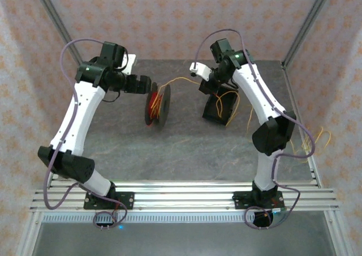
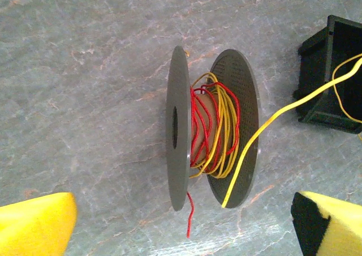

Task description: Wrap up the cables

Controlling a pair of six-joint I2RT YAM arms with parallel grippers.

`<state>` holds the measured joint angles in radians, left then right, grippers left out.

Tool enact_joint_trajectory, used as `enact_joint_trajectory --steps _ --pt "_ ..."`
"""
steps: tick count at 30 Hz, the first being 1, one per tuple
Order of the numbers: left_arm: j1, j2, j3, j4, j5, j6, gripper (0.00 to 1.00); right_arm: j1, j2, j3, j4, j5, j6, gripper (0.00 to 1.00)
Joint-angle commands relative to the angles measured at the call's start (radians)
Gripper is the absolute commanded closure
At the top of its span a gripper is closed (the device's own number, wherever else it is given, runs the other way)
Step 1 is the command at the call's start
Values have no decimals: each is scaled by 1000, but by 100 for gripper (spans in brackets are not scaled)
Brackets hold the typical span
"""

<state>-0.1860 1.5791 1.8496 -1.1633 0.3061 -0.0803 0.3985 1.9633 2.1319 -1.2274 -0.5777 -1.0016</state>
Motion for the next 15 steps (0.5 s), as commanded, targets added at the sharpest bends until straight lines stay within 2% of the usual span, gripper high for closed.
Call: enact_joint_trajectory --steps 1,5,9,15 --pt "14 60 10 -63 96 36 1 -5 57 85 -45 -13 -47 100" --pt "11 94 0 -58 104 52 2 -10 108 155 -51 -36 -54 100" --pt "-1 127 -2 -73 41 78 4 -17 159 222 -64 -50 -62 100" --pt "-25 188 11 -80 -5 97 14 -26 209 280 -64 -66 -60 100"
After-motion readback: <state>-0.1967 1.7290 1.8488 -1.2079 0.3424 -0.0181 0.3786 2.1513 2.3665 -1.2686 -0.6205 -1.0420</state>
